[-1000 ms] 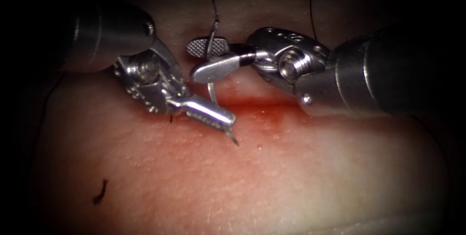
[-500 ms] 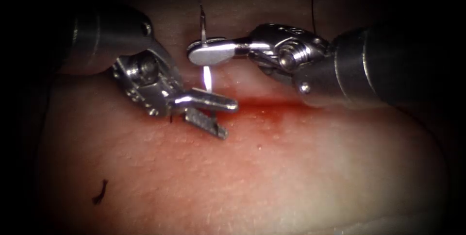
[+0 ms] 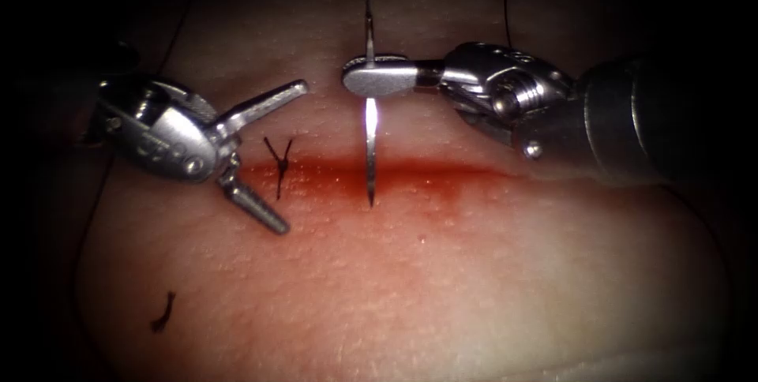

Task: Wound Closure
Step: Throw the needle through the top of the cut with the right gripper.

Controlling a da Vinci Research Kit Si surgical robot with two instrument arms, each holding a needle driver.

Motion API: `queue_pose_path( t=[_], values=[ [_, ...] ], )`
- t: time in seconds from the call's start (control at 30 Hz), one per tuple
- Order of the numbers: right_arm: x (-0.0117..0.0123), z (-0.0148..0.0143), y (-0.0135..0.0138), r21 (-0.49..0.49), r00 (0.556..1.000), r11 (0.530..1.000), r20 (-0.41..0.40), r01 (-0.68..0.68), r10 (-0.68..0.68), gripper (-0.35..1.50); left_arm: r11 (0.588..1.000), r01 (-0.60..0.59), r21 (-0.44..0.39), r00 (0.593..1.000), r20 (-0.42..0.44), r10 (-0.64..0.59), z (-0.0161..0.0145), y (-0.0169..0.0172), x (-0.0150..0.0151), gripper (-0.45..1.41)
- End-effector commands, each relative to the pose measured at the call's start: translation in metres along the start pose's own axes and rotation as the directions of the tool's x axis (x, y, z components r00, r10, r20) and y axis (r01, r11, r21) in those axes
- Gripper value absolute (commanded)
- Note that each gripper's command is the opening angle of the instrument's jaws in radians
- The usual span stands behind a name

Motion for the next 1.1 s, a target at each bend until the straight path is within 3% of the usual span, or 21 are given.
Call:
queue_pose_path(
  t=[0.03, 0.17, 0.33, 0.43, 0.53, 0.6, 0.8, 1.03, 1.1],
  values=[
    [-0.0005, 0.0005, 0.0003, -0.006, 1.0, 1.0, -0.004, 0.002, -0.002, -0.35, 0.999, 0.03, 0.033, 0.999, 0.03, -0.031, 0.0006, -0.0001, -0.0009, 0.83],
    [-0.0005, 0.0002, 0.0004, -0.008, 1.0, 1.0, -0.004, 0.021, -0.021, -0.35, 0.977, 0.169, 0.132, 0.978, 0.104, -0.183, 0.0006, -0.0002, -0.003, 0.64],
    [-0.0008, -0.0005, 0.0004, -0.001, 0.995, 0.995, -0.004, 0.096, -0.096, -0.35, 0.881, 0.402, 0.247, 0.892, 0.113, -0.438, 0.0005, -0.0002, -0.0059, 0.31],
    [-0.0013, -0.0015, 0.0007, -0.015, 0.979, 0.979, -0.008, 0.205, -0.205, -0.35, 0.805, 0.549, 0.225, 0.82, 0.044, -0.571, 0.0001, -0.0001, -0.0068, 0.21],
    [-0.0019, -0.0021, 0.0009, -0.033, 0.966, 0.966, -0.011, 0.256, -0.257, -0.35, 0.759, 0.625, 0.182, 0.772, 0.001, -0.635, -0.0006, 0.0001, -0.0068, 0.0],
    [-0.0023, -0.0024, 0.001, -0.031, 0.957, 0.957, -0.015, 0.289, -0.289, -0.35, 0.737, 0.658, 0.156, 0.748, -0.017, -0.664, -0.0012, 0.0004, -0.0065, -0.03],
    [-0.0026, -0.0026, 0.0011, -0.016, 0.949, 0.949, -0.017, 0.315, -0.315, -0.35, 0.719, 0.679, 0.146, 0.729, -0.023, -0.684, -0.0018, 0.0007, -0.006, 0.24],
    [-0.0026, -0.0026, 0.001, -0.017, 0.941, 0.941, -0.018, 0.337, -0.337, -0.35, 0.724, 0.675, 0.141, 0.732, -0.011, -0.681, -0.0014, 0.0013, -0.0056, 0.22],
    [-0.0026, -0.0025, 0.001, -0.019, 0.933, 0.933, -0.019, 0.359, -0.36, -0.35, 0.724, 0.675, 0.146, 0.732, -0.01, -0.681, -0.0009, 0.0014, -0.0055, 0.14]
  ],
)
